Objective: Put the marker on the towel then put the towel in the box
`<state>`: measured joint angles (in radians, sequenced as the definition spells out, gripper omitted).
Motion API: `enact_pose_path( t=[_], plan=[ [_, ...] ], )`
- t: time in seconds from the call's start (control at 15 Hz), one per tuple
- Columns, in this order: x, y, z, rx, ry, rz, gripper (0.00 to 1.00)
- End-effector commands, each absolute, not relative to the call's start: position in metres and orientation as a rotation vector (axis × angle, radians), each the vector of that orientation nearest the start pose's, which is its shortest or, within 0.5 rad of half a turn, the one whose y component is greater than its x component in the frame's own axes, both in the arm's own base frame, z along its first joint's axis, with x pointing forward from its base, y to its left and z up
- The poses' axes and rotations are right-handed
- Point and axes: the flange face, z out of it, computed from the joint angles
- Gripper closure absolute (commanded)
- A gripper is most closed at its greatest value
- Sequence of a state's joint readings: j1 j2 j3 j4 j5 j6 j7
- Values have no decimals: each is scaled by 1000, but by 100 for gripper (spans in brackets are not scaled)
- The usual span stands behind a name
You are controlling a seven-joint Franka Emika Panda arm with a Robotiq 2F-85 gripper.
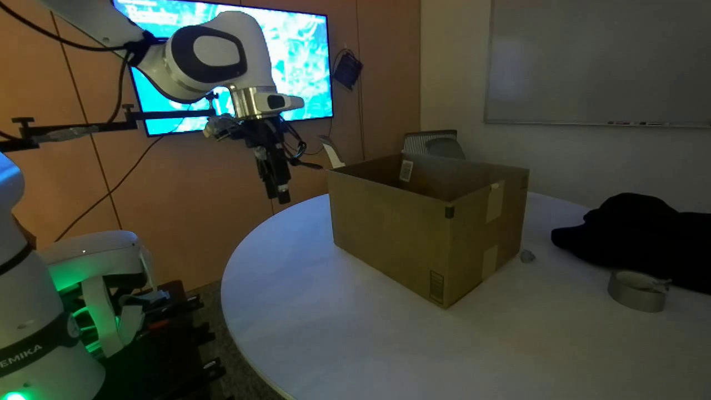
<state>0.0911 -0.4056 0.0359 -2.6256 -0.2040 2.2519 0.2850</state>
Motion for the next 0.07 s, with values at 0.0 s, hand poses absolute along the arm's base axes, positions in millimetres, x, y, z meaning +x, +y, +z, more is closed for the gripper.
enact_pose_path(
  t=[0.0],
  plan=[
    [396, 44, 387, -3304, 58, -109, 0]
  ],
)
